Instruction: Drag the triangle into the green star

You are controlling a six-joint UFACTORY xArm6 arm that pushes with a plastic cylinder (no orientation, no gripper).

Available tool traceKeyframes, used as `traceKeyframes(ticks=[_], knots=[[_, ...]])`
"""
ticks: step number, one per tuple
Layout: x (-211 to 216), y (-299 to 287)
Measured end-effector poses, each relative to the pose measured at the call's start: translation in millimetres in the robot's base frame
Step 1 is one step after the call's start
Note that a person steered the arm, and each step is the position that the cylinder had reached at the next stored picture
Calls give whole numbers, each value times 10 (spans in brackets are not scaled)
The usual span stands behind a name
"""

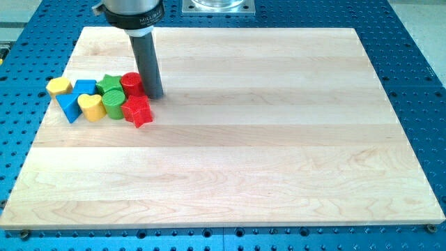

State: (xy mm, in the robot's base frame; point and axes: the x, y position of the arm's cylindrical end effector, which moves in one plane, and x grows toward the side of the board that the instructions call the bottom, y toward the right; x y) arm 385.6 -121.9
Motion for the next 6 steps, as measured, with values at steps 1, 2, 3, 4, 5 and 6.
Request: traceKeyframes(ticks=[1, 2, 3, 4, 5, 6], knots=[[7, 0], [586, 376], [1153, 374], [1082, -621], [964, -1441], [556, -1575]])
